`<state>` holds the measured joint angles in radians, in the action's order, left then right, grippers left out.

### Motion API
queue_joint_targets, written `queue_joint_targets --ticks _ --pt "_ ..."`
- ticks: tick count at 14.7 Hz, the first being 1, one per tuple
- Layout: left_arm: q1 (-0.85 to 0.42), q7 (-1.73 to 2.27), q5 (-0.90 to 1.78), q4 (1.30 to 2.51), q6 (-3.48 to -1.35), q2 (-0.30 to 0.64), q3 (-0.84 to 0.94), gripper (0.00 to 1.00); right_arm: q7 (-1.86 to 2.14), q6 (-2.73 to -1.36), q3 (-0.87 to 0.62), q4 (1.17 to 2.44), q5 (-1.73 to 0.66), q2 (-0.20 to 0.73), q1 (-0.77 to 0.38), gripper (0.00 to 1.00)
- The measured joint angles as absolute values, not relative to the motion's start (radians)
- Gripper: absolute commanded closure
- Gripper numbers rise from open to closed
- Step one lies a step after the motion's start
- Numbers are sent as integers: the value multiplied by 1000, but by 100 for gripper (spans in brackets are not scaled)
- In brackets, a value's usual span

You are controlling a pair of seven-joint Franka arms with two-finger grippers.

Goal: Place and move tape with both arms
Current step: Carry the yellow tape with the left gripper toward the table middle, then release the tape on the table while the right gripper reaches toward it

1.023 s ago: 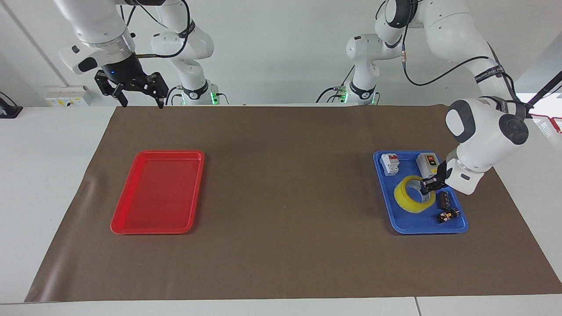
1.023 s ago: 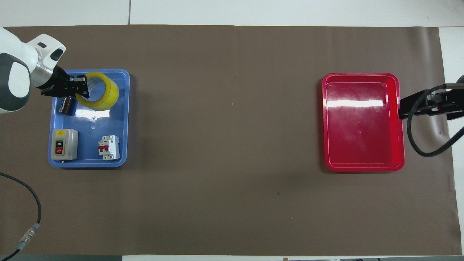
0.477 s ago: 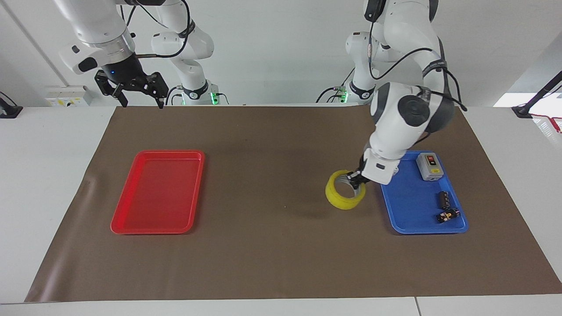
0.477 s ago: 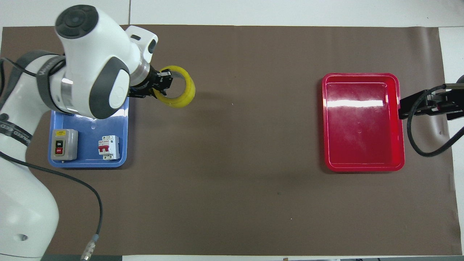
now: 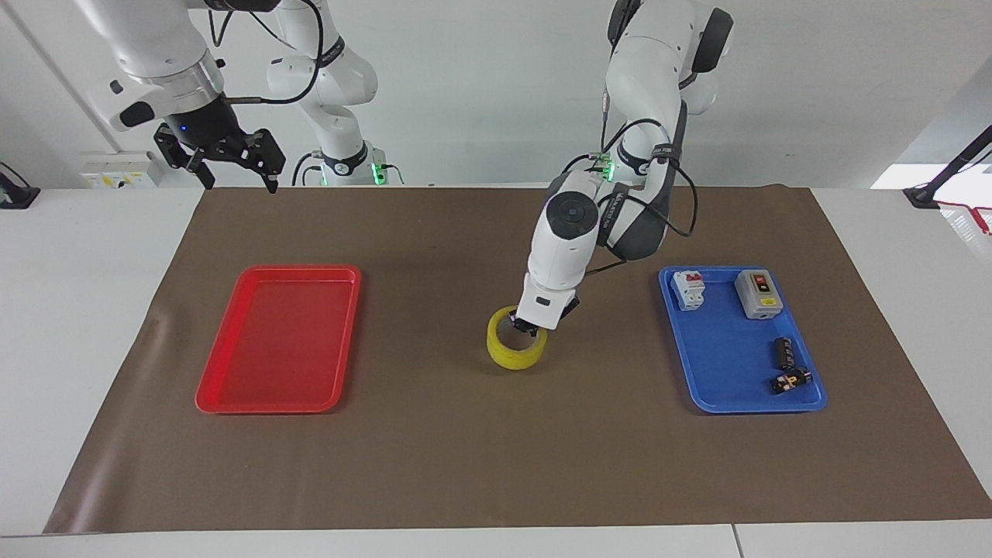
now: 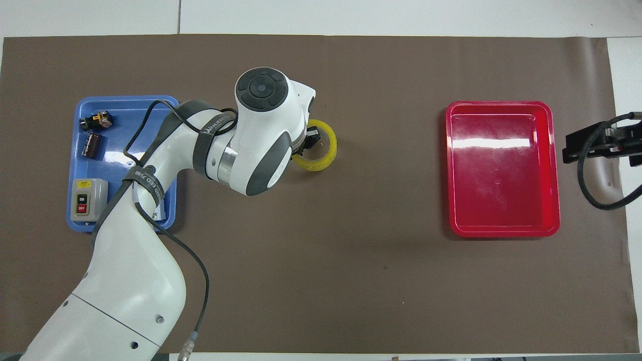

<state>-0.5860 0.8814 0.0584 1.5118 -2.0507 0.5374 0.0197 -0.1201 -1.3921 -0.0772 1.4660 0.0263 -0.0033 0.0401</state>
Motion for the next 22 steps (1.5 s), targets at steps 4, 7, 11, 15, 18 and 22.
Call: queue_joint_targets --ticks 4,7,11,15,18,22 --pt "-586 885 58 1520 -2068 553 14 100 -120 -1392 -77 1470 26 -3 40 0" --pt "-602 901 58 1556 -2131 553 15 100 -109 -1392 -77 1472 26 -3 40 0" --pt "-622 917 58 1585 -2159 553 14 43 -104 -1392 -77 1476 26 -3 40 0" --pt "-622 921 58 1584 -2156 545 4 0 -36 -1408 -78 1502 26 -10 39 0" --pt "-618 921 58 1544 -2094 520 -40 0 -26 -1469 -82 1536 25 -17 30 0" --pt "-548 838 54 1504 -1941 389 -127 0 -52 -1661 -89 1622 24 17 -62 0"
